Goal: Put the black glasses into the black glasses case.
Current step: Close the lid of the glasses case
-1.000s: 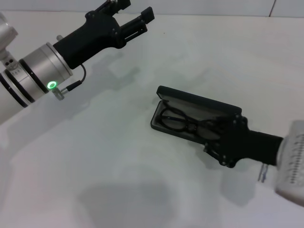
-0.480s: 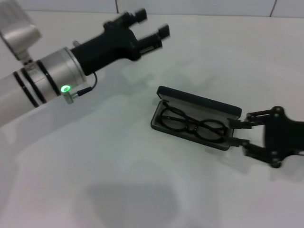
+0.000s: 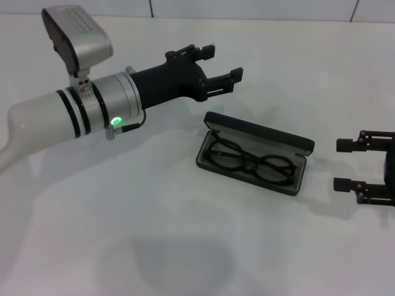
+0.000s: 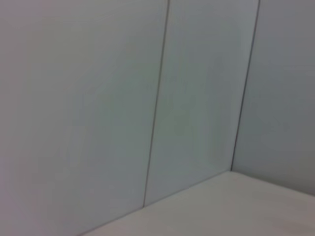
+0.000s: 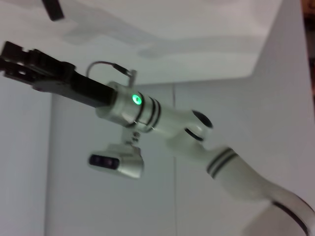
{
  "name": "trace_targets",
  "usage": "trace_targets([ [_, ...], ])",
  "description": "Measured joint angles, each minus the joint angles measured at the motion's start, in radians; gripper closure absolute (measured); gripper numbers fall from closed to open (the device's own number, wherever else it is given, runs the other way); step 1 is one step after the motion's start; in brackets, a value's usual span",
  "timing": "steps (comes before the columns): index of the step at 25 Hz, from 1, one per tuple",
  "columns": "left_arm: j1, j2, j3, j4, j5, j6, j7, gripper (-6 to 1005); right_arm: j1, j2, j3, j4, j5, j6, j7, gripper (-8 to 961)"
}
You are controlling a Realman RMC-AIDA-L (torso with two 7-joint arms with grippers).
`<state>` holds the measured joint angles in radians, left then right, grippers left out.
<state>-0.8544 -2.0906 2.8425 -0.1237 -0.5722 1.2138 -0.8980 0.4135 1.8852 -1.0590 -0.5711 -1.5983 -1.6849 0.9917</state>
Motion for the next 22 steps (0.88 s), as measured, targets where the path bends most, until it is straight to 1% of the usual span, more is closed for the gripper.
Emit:
trace_targets([
  [1, 0.001, 0.0, 0.0, 0.0, 0.006, -0.006, 0.0, 169, -0.01, 0.005, 0.001, -0.018, -0.001, 0.013, 0.001, 467],
  [3, 0.003, 0.0, 0.0, 0.001, 0.033, -0.012, -0.003, 169, -0.029, 0.017, 0.003, -0.058, -0.003, 0.039, 0.003, 406],
  [5, 0.003, -0.001, 0.0, 0.002, 0.062, -0.015, -0.005, 169, -0.029, 0.022, 0.004, -0.071, -0.017, 0.048, 0.005, 345],
  [7, 0.002, -0.001, 0.0, 0.011, 0.095, -0.024, -0.006, 169, -0.024, 0.022, 0.005, -0.073, -0.029, 0.051, 0.006, 284],
  [8, 0.002, -0.001, 0.0, 0.011, 0.095, -0.024, -0.006, 169, -0.022, 0.022, 0.005, -0.076, -0.032, 0.052, 0.006, 284],
  [10, -0.005, -0.002, 0.0, 0.028, 0.16, -0.054, -0.006, 170, -0.021, 0.021, 0.006, -0.08, -0.033, 0.054, 0.007, 283],
  [13, -0.005, -0.002, 0.0, 0.029, 0.185, -0.062, -0.003, 170, -0.019, 0.02, 0.006, -0.085, -0.033, 0.057, 0.007, 283],
  [22, 0.011, -0.001, 0.0, 0.027, 0.201, -0.063, 0.001, 170, -0.018, 0.016, 0.008, -0.083, -0.034, 0.076, 0.008, 283],
])
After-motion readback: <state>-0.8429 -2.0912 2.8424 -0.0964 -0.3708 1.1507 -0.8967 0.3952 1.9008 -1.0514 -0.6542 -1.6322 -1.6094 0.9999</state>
